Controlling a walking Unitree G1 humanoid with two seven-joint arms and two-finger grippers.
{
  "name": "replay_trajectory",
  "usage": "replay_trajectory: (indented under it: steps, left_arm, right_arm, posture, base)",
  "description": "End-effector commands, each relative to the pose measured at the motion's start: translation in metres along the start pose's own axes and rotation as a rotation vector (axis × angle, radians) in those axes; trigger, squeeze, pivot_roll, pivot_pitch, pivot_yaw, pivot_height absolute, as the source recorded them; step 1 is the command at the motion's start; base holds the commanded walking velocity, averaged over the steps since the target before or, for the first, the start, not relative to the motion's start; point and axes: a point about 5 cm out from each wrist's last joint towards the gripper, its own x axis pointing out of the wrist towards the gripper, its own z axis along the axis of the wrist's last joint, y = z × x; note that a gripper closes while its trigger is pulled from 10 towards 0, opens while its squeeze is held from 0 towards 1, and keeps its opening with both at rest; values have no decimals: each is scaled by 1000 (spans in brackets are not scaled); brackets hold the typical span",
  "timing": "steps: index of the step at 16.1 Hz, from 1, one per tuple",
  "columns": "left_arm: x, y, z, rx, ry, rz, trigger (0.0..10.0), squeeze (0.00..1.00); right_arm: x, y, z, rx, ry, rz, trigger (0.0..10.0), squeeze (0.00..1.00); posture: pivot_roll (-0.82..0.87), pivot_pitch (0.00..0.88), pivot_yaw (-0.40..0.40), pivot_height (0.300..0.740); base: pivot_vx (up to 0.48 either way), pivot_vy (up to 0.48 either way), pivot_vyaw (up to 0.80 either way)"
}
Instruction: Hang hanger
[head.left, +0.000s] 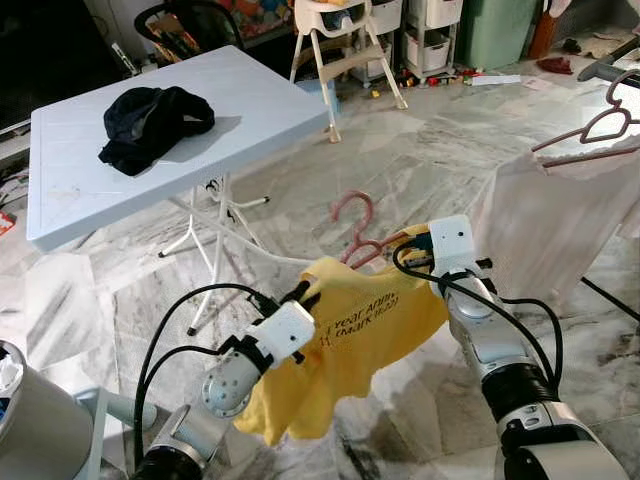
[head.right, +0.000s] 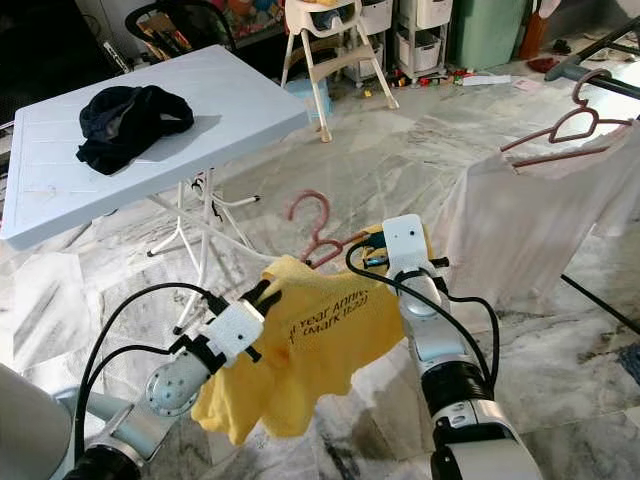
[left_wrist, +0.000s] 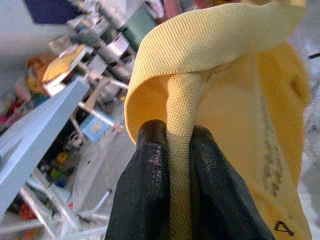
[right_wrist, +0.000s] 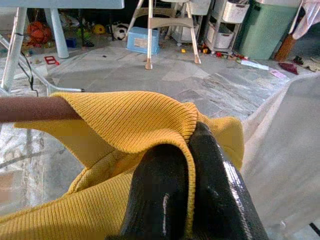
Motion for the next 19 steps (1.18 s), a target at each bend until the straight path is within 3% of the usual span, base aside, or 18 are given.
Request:
replay_trajectory:
  steps: [1, 7, 13, 17, 19]
  left_arm:
    - [-6, -4, -1, 42, -11, -65, 0, 0]
    - [-24, -21, -6, 98, -32, -261, 0, 0]
    - [-39, -17, -15, 119, -9, -289, 0, 0]
    - [-42, -10, -12, 118, -47, -286, 0, 0]
    - [-47, -9, -4, 104, -116, -317, 0, 0]
  right_arm:
    - [5, -1, 16, 4, -60, -12, 0, 0]
    - [11, -7, 31, -73, -109, -20, 0, 0]
    - [16, -32, 35, -60, -96, -75, 0, 0]
    - [17, -48, 30, -77, -60, -96, 0, 0]
    - [19, -57, 30, -95, -37, -108, 0, 0]
  posture:
    - [-101, 56, 147, 740]
    - [-98, 55, 145, 740]
    - [-96, 49, 139, 740]
    - [-91, 46, 136, 740]
    - [-90, 45, 136, 740]
  base:
    - [0, 0, 0]
    - [0, 0, 0]
    - [0, 0, 0]
    - [0, 0, 0]
    - [0, 0, 0]
